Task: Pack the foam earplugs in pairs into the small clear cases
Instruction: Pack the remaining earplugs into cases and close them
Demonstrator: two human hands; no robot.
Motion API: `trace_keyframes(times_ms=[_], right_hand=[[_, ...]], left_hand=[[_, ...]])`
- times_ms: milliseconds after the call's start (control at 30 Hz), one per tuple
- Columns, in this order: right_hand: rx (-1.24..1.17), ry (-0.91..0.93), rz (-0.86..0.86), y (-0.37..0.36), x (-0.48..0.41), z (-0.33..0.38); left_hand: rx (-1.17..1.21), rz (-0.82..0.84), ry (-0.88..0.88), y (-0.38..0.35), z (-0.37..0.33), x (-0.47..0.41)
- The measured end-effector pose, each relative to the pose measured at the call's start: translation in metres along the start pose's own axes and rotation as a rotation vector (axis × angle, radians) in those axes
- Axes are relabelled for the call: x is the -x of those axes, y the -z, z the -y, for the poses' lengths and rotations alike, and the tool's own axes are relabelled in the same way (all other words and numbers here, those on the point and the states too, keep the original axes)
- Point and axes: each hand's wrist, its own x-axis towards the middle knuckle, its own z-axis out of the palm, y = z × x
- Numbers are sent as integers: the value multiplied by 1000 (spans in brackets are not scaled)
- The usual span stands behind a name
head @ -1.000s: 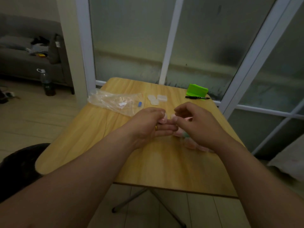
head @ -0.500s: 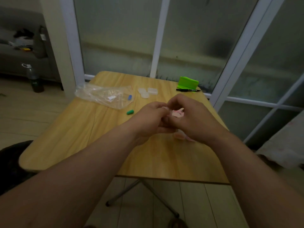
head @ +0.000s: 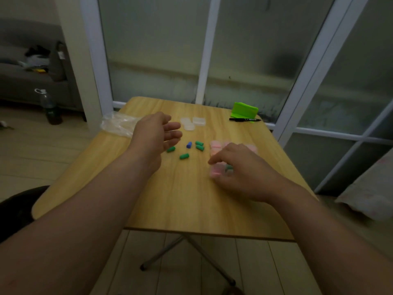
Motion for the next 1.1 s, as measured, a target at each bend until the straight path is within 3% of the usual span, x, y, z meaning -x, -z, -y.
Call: trace_keyframes(times_ms=[267, 700, 1100], right_hand=[[10, -66, 52, 2, 1, -6], [-160, -197, -201, -7, -15, -14], [-116, -235, -178, -11, -137, -42]], left_hand=[[32, -31, -11, 7, -6, -4], [16, 21, -65, 15, -10, -19], [15, 57, -159, -7, -22, -43]])
